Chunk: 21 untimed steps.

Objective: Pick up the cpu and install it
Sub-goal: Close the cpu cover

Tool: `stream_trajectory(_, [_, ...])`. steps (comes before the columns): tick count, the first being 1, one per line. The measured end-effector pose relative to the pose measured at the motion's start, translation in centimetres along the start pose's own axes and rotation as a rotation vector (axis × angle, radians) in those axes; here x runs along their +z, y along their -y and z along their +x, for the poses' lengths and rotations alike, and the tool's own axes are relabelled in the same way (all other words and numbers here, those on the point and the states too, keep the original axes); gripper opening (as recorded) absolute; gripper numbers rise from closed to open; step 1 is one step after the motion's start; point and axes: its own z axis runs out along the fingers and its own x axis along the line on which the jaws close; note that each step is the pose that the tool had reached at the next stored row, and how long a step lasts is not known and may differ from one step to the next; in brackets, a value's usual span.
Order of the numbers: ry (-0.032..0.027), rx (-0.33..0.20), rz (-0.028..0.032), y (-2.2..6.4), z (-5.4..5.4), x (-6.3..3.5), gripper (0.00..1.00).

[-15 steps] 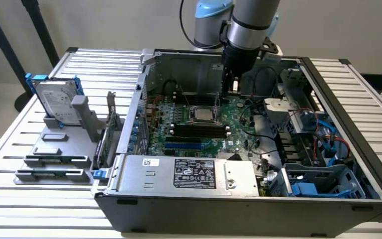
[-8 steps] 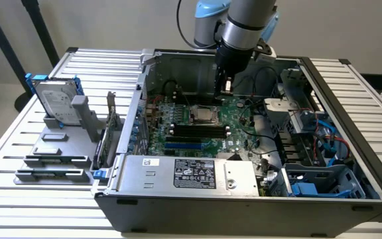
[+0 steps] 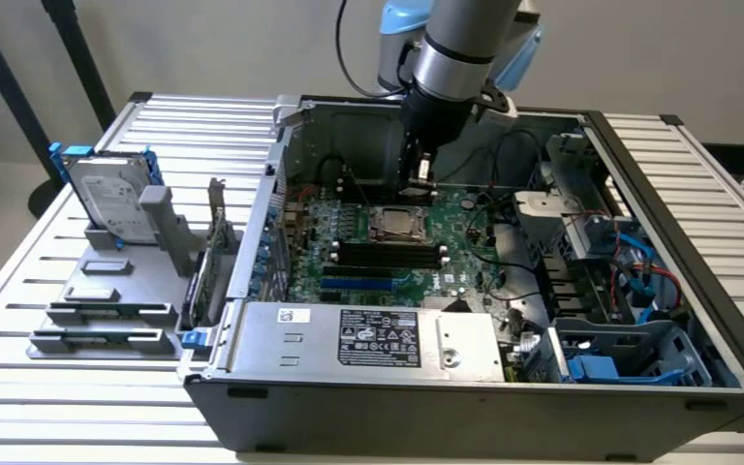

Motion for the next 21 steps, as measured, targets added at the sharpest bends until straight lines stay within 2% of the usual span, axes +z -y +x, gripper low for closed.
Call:
stream_trajectory(6, [0.0005, 0.001, 0.0225, 1.37, -0.1, 0.79, 0.11])
stream_trajectory(15, [0.0013, 0.002, 0.0475, 2.78, -0.2, 1.79, 0.11])
stream_trajectory(17, [0.0017, 0.002, 0.05, 3.05, -0.2, 1.83, 0.11])
stream_trajectory(21, [0.0014, 0.002, 0.0499, 3.09, -0.2, 1.85, 0.11])
